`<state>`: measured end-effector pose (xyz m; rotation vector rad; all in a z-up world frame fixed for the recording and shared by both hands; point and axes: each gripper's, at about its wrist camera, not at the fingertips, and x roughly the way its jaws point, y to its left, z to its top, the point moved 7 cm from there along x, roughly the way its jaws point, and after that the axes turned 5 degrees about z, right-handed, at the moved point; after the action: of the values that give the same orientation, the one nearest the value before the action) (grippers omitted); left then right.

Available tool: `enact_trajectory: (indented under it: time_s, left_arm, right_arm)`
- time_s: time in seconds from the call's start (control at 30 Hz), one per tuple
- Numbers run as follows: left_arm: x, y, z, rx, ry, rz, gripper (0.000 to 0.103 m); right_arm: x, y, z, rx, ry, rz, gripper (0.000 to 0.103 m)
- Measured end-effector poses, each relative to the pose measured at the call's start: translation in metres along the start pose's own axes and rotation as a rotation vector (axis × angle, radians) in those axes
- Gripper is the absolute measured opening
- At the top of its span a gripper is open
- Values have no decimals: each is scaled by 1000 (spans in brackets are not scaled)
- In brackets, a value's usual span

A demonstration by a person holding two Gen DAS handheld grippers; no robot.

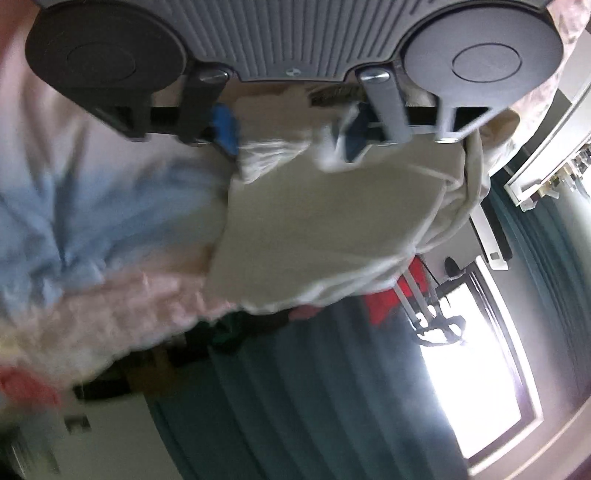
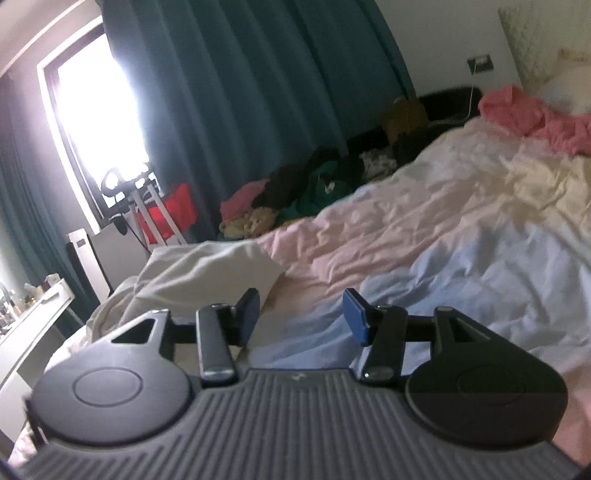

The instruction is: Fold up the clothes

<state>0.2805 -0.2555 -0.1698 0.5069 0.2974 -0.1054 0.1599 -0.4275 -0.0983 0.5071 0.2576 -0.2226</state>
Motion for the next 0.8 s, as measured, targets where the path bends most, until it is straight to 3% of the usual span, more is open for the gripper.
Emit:
enact_trajectory:
  time_s: [0.1,0.13,0.17,0.43,0.7,0.8]
  left_arm:
    - [-21,38,21,-107,-85,51,37]
    - [-30,53,28,-136,-114,65,29]
    - [-38,68,34,-160,-139,75,15]
    - [-113,176,42,-274,-196,95,11]
    - [-167,252,-24,-285,-124,87,6]
    - [-174,270,-57,-349,-102,82,5]
  right_arm:
    - [14,0,-9,12,34,15,54]
    - [16,1,-10,17,36,21,54]
    - [19,3,-10,23,36,27,54]
    - [9,31,-19,-3,49,125,54]
    - [-18,91,-50,-127,161,296,54]
    - [-23,121,-70,-216,224,347,54]
